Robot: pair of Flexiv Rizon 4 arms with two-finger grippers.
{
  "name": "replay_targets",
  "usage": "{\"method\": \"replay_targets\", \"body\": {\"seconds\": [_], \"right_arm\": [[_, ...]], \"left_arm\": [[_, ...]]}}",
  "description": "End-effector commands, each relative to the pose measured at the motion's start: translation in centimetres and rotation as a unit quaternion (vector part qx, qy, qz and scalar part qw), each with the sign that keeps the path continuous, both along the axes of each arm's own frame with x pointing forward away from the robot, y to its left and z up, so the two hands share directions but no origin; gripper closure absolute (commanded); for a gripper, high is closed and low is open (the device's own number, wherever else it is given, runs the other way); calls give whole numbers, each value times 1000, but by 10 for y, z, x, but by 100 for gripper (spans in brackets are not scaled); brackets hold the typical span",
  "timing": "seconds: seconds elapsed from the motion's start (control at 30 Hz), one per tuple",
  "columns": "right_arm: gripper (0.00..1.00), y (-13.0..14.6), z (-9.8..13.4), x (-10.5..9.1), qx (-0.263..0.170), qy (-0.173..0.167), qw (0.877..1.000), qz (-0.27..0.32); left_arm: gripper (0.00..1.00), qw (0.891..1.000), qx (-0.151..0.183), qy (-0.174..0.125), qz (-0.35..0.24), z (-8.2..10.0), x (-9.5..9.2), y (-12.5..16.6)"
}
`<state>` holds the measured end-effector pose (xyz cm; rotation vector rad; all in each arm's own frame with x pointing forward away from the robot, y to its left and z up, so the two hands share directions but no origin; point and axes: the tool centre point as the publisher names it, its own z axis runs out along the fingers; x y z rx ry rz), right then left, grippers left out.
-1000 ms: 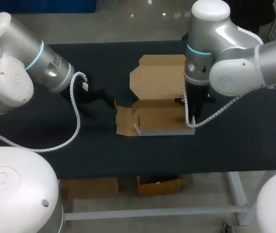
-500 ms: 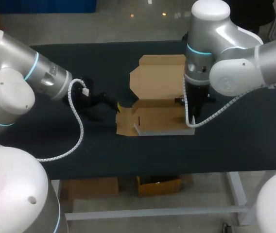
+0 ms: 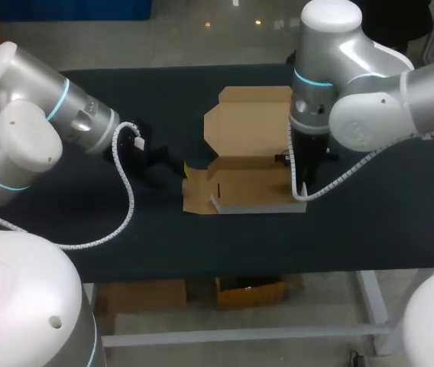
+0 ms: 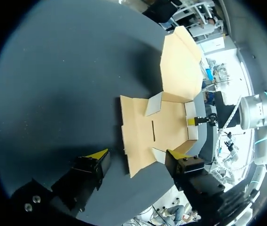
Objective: Assemble the packaging by folding the flat box into shape, placing the metal phone stand inside, and closing the box properly
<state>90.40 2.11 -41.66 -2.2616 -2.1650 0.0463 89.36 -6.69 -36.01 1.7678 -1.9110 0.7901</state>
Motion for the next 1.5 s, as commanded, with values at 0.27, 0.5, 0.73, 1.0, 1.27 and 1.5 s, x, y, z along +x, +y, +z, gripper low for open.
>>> {"method": "replay_targets", "body": {"seconds": [0.27,0.5,0.73,1.0,1.27,1.5], "right_arm": [[100,1,1,1,-2,3,1000,0],[100,1,1,1,-2,3,1000,0],[100,1,1,1,-2,3,1000,0],[100,1,1,1,-2,3,1000,0],[100,1,1,1,-2,3,1000,0],[100,1,1,1,-2,3,1000,0]], "left_arm": [[47,1000,-16,15,-10,-26,17,-4],[41,999,-30,26,-12,-37,16,-9],[52,998,-52,38,-22,-44,12,-20],[63,996,-67,46,-27,-48,10,-31],[100,999,-32,33,-10,-36,7,-40],[100,1000,15,23,12,-25,5,-48]]}}
